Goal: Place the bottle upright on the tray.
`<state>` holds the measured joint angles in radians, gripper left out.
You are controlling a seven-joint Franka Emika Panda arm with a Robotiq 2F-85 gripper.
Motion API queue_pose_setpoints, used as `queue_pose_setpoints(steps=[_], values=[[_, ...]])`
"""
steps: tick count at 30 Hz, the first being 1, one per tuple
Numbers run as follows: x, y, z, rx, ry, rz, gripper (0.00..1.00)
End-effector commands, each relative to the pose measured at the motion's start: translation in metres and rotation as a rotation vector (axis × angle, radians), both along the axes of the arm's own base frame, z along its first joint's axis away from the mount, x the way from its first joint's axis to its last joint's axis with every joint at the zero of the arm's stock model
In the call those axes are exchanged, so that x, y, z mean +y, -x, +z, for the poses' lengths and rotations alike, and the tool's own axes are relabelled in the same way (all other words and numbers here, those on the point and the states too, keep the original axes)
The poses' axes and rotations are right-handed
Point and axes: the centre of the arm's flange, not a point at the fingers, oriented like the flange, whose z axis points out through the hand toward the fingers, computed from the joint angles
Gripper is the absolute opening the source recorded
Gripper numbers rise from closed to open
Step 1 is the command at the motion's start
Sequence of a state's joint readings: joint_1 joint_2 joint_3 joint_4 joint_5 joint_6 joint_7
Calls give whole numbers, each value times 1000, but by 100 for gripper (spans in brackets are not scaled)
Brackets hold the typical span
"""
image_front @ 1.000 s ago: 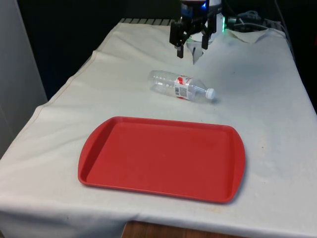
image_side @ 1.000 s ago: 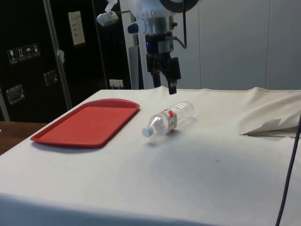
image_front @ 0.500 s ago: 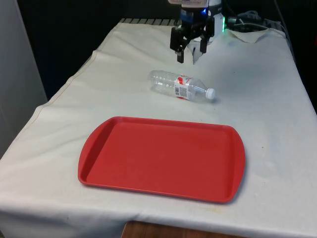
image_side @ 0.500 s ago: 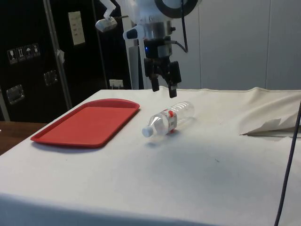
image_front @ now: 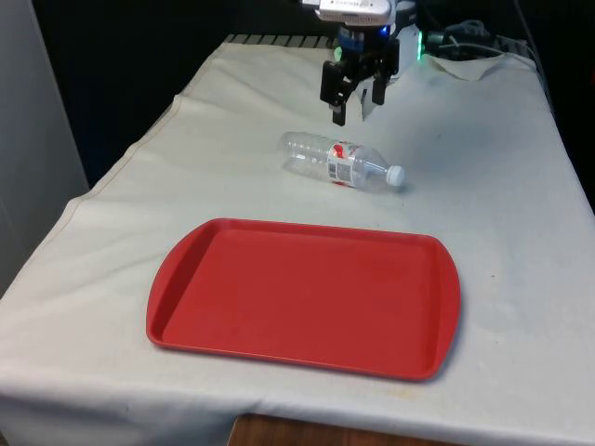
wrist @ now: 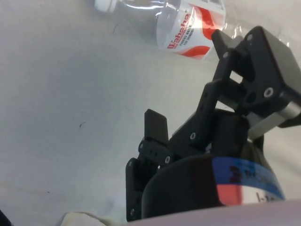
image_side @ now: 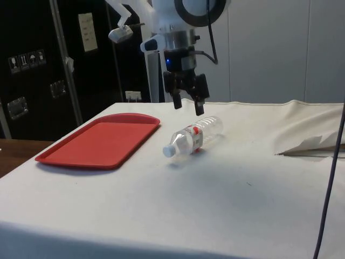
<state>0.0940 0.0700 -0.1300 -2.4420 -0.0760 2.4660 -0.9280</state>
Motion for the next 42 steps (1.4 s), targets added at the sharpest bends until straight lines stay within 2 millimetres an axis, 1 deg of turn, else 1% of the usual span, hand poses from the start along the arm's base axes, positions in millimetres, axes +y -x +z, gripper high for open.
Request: queue_pose_setpoints(steps=[1,14,18,23,24,32,33,39,42], values=[[0,-1,-2,1,12,15,100],[2,0,-9,23,28,62,100],[3,-3,-12,34,50,78,100],[7,-4,-12,51,76,92,100],[6,-2,-13,47,59,92,100],[12,-5,-13,91,126,106,100],[11,-3,-11,82,105,106,100],[15,-9,-15,120,167,117,100],[15,-9,-15,122,158,120,100]])
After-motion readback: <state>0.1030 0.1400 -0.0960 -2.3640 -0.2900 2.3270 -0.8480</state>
